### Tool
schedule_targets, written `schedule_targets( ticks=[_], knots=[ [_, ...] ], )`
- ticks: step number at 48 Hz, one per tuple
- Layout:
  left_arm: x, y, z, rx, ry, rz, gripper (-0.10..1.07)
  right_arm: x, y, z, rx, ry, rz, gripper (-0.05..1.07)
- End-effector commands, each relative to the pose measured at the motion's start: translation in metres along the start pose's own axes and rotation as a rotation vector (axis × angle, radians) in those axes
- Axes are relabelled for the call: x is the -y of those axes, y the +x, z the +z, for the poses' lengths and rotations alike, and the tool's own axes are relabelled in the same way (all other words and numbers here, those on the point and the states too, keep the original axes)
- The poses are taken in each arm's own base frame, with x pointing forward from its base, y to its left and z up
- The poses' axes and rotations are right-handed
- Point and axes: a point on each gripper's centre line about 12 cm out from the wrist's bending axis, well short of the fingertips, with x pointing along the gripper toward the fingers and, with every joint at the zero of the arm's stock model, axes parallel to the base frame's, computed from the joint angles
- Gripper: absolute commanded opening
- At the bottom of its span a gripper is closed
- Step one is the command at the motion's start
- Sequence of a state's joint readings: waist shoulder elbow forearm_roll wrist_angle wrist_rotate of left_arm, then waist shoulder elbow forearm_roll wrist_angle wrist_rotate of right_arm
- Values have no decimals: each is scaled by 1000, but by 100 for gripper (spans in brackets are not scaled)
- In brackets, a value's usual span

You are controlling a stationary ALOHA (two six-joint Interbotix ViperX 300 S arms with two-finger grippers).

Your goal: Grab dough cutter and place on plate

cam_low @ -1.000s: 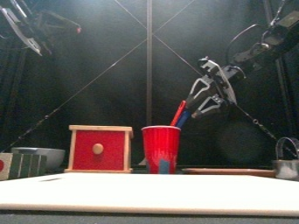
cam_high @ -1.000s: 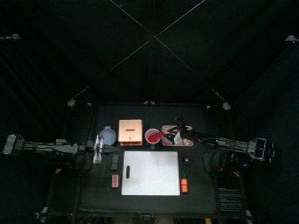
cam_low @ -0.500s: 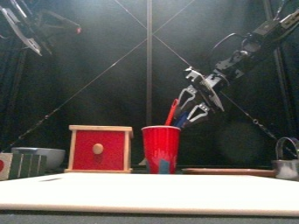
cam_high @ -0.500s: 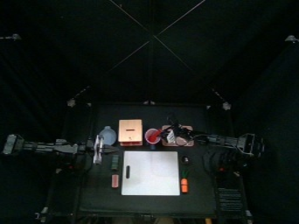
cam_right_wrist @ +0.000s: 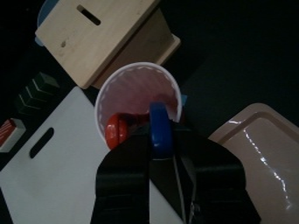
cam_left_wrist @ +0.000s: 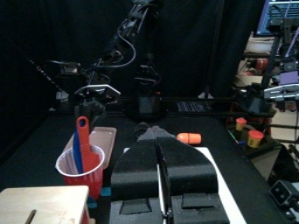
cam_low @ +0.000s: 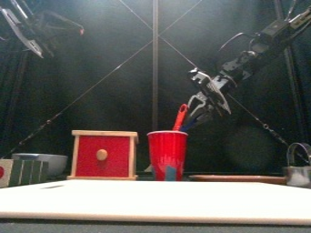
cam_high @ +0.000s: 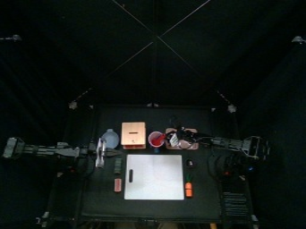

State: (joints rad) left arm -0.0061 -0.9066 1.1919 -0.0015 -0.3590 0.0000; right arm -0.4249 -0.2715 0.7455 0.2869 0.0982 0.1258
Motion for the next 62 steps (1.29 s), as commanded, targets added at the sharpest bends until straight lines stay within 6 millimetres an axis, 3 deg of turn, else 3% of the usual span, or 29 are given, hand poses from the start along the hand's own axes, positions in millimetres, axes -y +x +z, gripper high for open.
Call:
schedule_targets(
  ticks=[1, 12, 21, 26, 35, 48, 56, 62],
  knots=[
    [0, 2, 5, 17, 0, 0, -3, -11, -26, 23, 97, -22, 40, 41],
    [0, 2, 5, 18, 3, -1, -3, -13, -82, 29, 226, -65, 79, 41],
    [0, 2, 4, 15, 2, 0, -3, -5, -133, 23, 346, -59, 101, 41],
    [0, 2, 5, 17, 2, 0, -3, 4, -147, 13, 355, -46, 86, 41],
    [-1, 2, 5, 17, 2, 5, -3, 23, -144, -8, 258, -20, 16, 41],
    [-2, 2, 4, 15, -1, 8, -3, 64, -110, -54, 105, 28, -120, 44],
    [-2, 1, 3, 14, -2, 8, -3, 76, -99, -63, 103, 48, -157, 45],
    [-2, 2, 4, 15, -2, 8, -3, 79, -95, -68, 85, 65, -166, 56]
  ],
)
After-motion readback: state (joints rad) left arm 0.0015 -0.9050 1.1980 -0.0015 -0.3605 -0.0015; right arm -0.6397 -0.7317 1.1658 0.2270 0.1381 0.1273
